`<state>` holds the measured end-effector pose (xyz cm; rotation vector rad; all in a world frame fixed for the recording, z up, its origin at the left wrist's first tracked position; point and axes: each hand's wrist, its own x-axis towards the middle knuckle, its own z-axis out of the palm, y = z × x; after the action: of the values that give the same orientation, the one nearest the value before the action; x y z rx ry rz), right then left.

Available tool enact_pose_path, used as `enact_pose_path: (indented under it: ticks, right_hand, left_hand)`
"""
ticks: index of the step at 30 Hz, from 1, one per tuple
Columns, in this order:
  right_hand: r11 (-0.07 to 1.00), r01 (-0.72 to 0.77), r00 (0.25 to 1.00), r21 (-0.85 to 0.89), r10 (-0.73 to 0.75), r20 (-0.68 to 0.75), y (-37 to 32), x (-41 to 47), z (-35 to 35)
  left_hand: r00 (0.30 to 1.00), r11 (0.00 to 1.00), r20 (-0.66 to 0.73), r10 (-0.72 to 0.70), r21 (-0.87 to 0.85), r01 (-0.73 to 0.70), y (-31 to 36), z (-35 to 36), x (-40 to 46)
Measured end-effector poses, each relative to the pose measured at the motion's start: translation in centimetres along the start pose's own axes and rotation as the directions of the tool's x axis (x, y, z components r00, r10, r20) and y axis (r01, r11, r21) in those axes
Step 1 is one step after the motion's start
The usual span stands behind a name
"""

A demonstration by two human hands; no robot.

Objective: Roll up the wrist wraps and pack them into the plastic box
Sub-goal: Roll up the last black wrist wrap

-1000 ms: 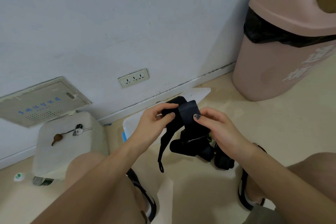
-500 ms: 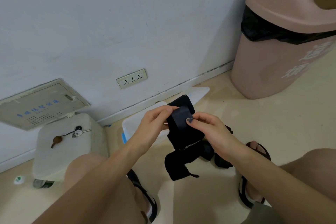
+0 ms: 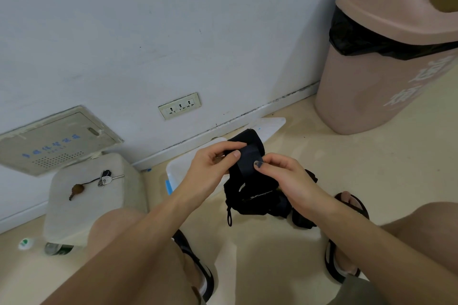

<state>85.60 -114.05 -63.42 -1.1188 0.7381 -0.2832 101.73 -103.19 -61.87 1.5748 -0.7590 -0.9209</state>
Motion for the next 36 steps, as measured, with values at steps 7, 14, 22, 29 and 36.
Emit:
enact_pose_path:
  ticks: [7, 14, 22, 29, 36]
  right_hand:
    - [1.0, 0.003, 1.0, 0.007, -0.003, 0.0, 0.1, 0.1, 0.0]
    - [1.0, 0.001, 1.0, 0.018, -0.001, 0.001, 0.5, 0.4, 0.0]
    - [0.999, 0.015, 1.0, -0.037, -0.015, -0.009, 0.8, 0.4, 0.0]
    - [0.957, 0.07, 0.993, -0.282, -0.093, -0.07, 1.1, 0.8, 0.3]
    - [0.917, 0.113, 0.973, -0.382, -0.181, -0.145, 1.2, 0.6, 0.6]
  left_hand:
    - [1.0, 1.0, 0.005, -0.002, -0.011, 0.002, 0.0, 0.1, 0.0]
    - [1.0, 1.0, 0.006, 0.008, -0.004, -0.008, 0.0, 0.1, 0.0]
    - [0.999, 0.999, -0.023, 0.031, 0.014, -0.031, 0.0, 0.1, -0.1]
    - [0.997, 0.996, -0.053, 0.054, 0.075, -0.05, -0.3, 0.1, -0.1]
    - [0.998, 0.996, -0.034, 0.051, 0.076, -0.049, -0.2, 0.3, -0.1]
